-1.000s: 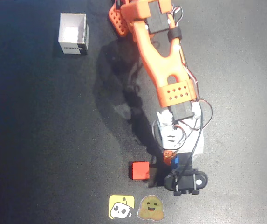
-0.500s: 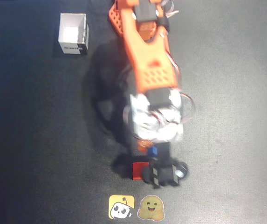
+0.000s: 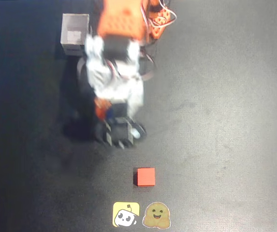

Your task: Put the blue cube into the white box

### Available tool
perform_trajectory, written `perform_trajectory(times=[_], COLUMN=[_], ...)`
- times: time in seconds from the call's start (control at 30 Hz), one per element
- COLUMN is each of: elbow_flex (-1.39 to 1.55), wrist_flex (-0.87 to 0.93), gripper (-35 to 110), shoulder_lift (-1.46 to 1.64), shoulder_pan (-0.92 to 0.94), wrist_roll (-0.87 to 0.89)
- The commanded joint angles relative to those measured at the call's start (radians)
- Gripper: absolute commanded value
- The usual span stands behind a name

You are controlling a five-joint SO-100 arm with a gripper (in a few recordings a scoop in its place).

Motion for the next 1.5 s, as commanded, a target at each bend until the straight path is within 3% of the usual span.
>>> perform_trajectory(times=[0.0, 0.6, 1.1, 1.47], elbow_flex=[0.080, 0.555, 0.669, 0.747], wrist_flex=[0.017, 0.126, 0.187, 0.041], gripper=[0, 0, 0, 0], shoulder_lift=[0.160, 0.811, 1.046, 0.910], shoulder_pan=[0.087, 0.670, 0.930, 1.126], wrist_roll=[-0.043, -0.282, -0.353, -0.365])
